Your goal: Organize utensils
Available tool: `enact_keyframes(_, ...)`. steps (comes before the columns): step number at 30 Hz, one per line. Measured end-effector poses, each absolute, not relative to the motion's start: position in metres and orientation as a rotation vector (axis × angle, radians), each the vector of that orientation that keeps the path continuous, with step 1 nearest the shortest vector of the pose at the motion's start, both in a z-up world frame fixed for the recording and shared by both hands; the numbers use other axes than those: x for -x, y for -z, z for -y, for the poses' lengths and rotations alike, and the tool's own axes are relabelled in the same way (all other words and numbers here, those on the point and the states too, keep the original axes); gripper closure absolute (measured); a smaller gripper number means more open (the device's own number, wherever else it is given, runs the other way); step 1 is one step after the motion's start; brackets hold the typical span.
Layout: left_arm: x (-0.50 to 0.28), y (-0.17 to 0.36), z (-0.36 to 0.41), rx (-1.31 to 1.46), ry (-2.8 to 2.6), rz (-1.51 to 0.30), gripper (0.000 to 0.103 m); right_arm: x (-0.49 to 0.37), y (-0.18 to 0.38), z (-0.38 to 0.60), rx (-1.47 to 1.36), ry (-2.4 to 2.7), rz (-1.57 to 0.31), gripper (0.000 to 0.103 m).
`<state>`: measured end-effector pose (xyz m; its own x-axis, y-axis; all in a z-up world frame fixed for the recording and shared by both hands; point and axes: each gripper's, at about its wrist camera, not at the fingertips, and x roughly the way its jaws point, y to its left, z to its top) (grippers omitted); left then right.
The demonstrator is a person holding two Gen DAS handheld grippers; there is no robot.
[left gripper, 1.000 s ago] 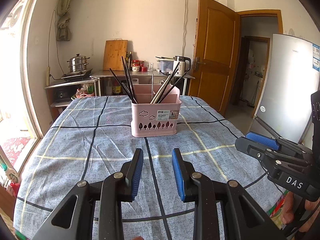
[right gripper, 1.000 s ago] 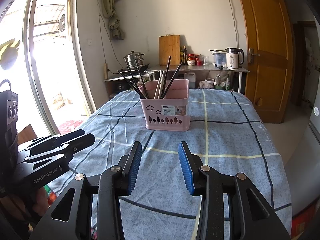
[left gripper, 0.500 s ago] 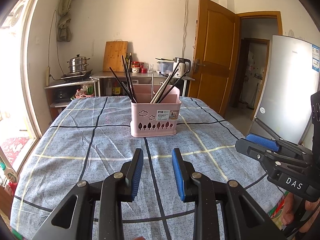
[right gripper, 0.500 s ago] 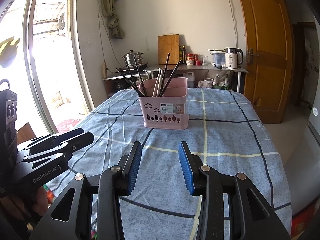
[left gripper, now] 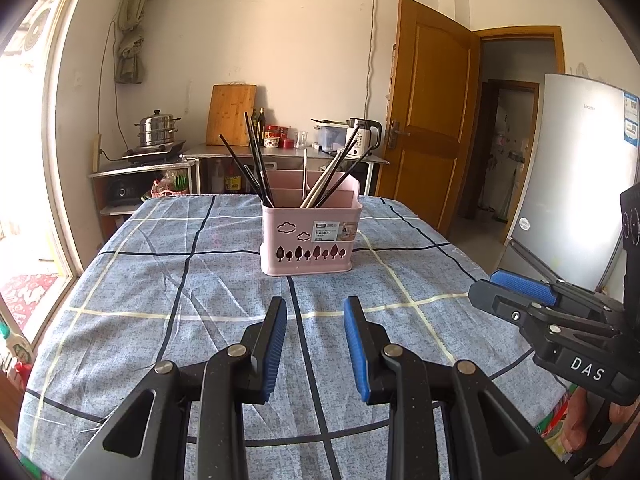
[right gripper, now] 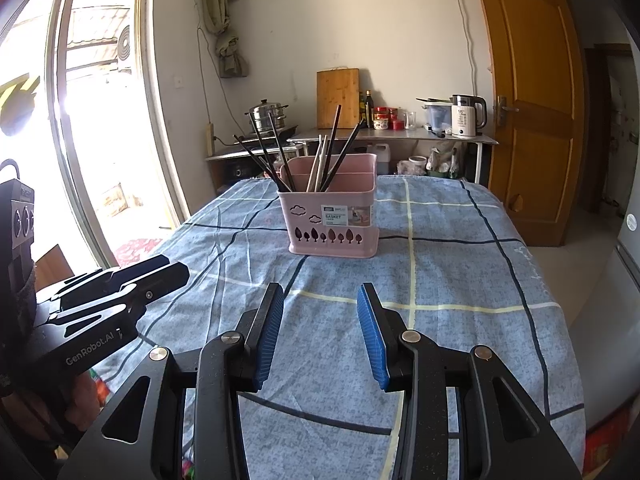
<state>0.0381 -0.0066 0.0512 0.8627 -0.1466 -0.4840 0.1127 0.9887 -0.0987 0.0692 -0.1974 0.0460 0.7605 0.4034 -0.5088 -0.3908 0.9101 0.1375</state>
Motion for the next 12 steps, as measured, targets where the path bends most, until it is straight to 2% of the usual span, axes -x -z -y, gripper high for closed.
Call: enact_keyframes(12, -0.0352, -0.0513, 0.0094, 0.067, 0.137, -0.504, 0.074, -0.0691, -0.0452, 0.1978, -0.024, -0.43, -0.558, 0.063)
